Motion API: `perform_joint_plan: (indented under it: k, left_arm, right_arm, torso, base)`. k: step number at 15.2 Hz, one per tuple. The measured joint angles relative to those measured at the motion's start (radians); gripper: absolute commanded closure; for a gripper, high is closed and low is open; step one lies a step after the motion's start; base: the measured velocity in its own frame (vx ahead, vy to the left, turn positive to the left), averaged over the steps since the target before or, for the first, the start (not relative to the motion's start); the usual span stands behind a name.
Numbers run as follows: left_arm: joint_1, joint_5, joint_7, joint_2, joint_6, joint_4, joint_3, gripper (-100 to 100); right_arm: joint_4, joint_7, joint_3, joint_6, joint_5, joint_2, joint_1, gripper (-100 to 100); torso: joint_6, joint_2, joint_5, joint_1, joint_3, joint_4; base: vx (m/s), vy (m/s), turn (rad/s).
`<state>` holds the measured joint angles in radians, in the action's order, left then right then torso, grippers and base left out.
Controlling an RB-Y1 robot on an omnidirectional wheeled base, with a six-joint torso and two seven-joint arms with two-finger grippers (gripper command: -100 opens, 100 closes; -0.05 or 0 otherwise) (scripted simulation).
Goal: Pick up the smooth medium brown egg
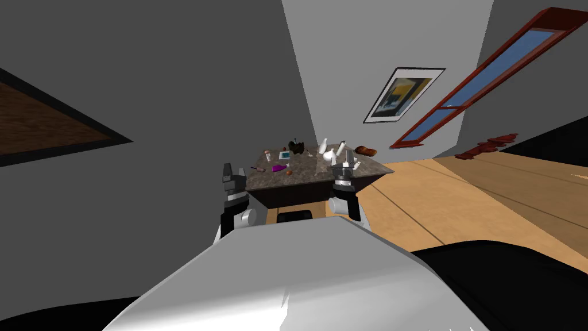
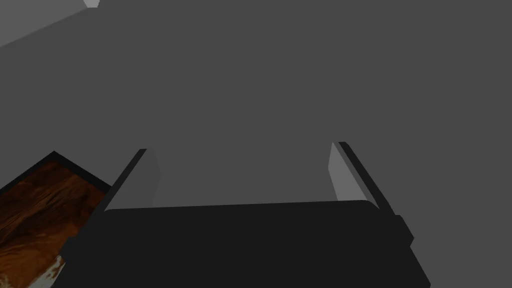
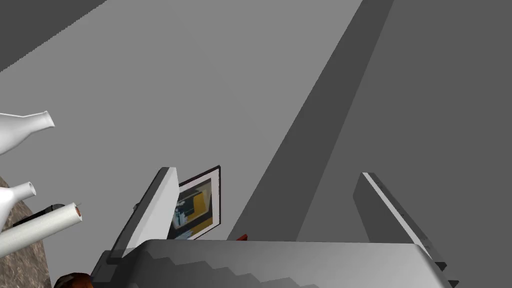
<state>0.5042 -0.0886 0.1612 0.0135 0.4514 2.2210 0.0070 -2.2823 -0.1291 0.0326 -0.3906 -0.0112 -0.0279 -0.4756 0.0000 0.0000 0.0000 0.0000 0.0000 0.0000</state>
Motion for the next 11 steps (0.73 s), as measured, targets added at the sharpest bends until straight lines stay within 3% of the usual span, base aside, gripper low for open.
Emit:
perform_joint_plan:
  k: [4, 11]
  left_arm:
    - [-0.007, 0.009, -0.008, -0.074, -0.03, -0.004, 0.008, -100]
    - [-0.026, 0.041, -0.035, -0.202, -0.144, -0.015, 0.033, -100]
  right_arm:
    - [0.0, 0.0, 0.0, 0.0, 0.0, 0.0, 0.0, 0]
    - [0.0, 0.0, 0.0, 0.0, 0.0, 0.0, 0.0, 0]
  torso:
    - [0.0, 0.001, 0.0, 0.0, 0.001, 0.0]
    - [0.0, 0.002, 0.0, 0.0, 0.001, 0.0]
  base:
    - [-0.018, 0.0, -0.008]
    - [-0.027, -0.01, -0.02]
